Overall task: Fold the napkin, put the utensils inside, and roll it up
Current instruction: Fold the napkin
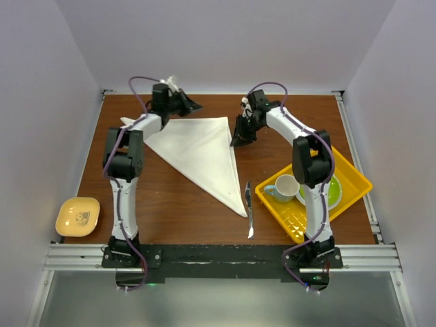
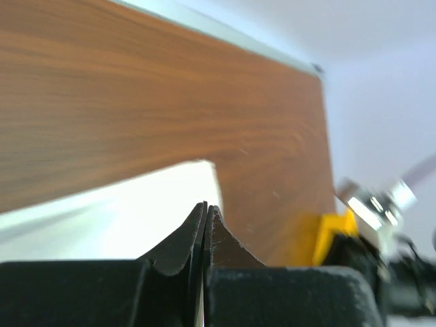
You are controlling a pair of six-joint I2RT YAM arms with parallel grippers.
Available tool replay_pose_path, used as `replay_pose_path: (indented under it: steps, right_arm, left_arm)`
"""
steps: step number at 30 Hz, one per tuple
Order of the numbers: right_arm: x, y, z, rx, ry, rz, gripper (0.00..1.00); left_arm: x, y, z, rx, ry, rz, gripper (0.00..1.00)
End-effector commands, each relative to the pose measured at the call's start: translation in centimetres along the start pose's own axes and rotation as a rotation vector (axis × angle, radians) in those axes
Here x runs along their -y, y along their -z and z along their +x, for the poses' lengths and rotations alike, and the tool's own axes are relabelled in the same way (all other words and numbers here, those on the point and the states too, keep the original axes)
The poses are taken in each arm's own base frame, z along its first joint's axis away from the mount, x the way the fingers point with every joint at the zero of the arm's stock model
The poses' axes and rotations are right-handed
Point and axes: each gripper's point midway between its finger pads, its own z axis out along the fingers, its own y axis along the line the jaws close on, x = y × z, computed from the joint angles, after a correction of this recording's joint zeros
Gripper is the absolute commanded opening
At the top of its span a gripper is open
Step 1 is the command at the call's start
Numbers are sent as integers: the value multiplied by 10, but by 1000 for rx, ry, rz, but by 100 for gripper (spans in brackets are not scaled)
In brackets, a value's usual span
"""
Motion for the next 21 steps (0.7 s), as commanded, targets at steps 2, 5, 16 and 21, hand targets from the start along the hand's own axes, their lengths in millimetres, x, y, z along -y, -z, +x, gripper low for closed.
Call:
replay_pose_path:
  steps: [2, 5, 16, 21]
  right_arm:
    - [-34, -3, -31, 50, -4, -89, 19]
    - [-40, -8, -45, 84, -5, -115, 13]
    - [-36, -45, -54, 49, -57, -145, 5]
    - [-15, -45, -34, 30, -43, -87, 4]
  left_arm:
    - [59, -29, 39, -60, -38, 224, 0]
    - [57, -41, 58, -80, -34, 211, 0]
    - [10, -56, 89, -141, 4, 106, 0]
    - [-15, -60, 100, -179, 16, 59, 0]
